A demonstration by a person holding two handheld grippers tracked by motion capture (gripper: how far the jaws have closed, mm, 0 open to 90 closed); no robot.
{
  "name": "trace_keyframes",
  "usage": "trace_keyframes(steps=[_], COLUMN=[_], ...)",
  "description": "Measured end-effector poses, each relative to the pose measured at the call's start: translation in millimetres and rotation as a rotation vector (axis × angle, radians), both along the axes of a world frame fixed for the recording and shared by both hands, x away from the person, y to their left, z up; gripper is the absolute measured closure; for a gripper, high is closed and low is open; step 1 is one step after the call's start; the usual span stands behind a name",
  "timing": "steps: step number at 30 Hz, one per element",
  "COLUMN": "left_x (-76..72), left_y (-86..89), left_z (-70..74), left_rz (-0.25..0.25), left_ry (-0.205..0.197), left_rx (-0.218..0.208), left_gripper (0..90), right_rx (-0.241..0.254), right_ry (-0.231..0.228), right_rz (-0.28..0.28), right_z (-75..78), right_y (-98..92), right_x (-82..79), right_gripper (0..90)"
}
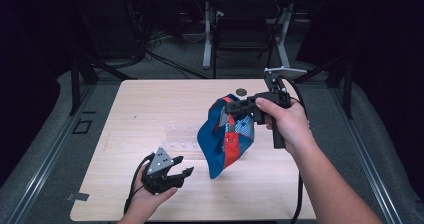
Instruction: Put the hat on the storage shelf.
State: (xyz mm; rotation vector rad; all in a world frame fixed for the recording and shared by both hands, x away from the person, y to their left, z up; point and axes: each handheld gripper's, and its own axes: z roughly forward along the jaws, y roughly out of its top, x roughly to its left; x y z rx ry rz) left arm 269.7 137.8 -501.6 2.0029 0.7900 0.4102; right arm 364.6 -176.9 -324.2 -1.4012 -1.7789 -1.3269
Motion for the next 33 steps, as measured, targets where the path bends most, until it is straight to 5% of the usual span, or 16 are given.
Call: trace_keyframes(steps=[21, 33], left_x=[-15.4, -9.4], left_y=[-35.2, -49.7], left_z=[24.8, 23.1], left_rz=[-0.107, -0.079], left_ry=[-0.052, -0.052], left_rx=[-0.012, 0.046], left_gripper=[49.8, 66.0], right_rx=[0.010, 0.012], right_ry=[0.001, -0.003], right_rz=[-0.016, -0.009], right_z=[1.8, 1.5], right_y=[22.2, 24.8], right_x=[15.4, 15.2], right_gripper=[78.1, 78.0])
